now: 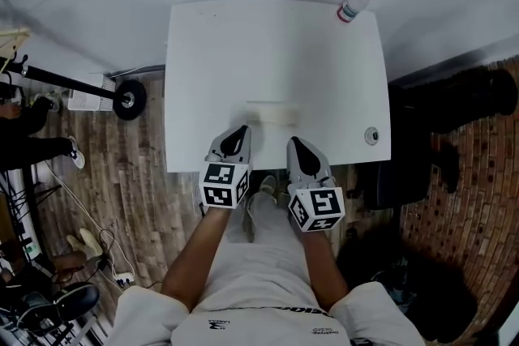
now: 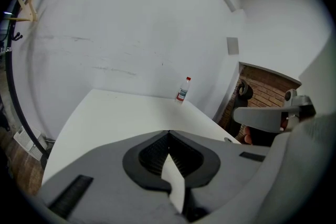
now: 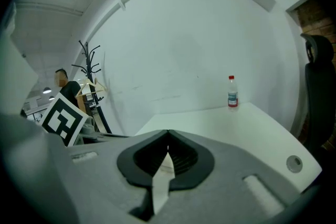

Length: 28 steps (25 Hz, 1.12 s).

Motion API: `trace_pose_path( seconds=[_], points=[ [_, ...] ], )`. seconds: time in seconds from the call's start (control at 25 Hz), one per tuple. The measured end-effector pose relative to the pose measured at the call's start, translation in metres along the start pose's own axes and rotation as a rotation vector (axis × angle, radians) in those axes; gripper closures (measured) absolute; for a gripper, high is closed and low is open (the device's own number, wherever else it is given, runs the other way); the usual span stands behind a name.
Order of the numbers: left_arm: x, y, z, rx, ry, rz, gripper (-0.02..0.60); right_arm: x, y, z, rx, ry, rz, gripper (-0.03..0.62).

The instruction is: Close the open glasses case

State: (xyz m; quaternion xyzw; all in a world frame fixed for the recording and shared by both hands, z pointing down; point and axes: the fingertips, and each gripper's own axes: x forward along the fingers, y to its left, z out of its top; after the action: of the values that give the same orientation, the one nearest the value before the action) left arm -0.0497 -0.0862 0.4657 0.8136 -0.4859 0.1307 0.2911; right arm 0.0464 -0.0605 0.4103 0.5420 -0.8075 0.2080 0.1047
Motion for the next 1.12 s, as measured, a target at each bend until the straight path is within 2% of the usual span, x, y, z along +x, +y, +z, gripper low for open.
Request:
trace_pose_path(
  seconds=[0.56, 0.76, 1.12],
  points=[
    [-0.071, -0.041, 0.094, 0.079, -0.187, -0.059, 0.584, -0.025, 0.036, 0.073, -0.036, -0.111, 0.015, 0.595],
    [-0.084, -0.062, 0.114, 0.105, -0.228, -0.089, 0.584, -0.035, 0.044, 0.099, -0.063, -0.148, 0.021, 0.595],
    [-0.112, -0.073, 0.144, 0.170, -0.318, -0.081, 0.584, -0.045, 0.050, 0.129, -0.121, -0.207, 0.018, 0.595]
  ],
)
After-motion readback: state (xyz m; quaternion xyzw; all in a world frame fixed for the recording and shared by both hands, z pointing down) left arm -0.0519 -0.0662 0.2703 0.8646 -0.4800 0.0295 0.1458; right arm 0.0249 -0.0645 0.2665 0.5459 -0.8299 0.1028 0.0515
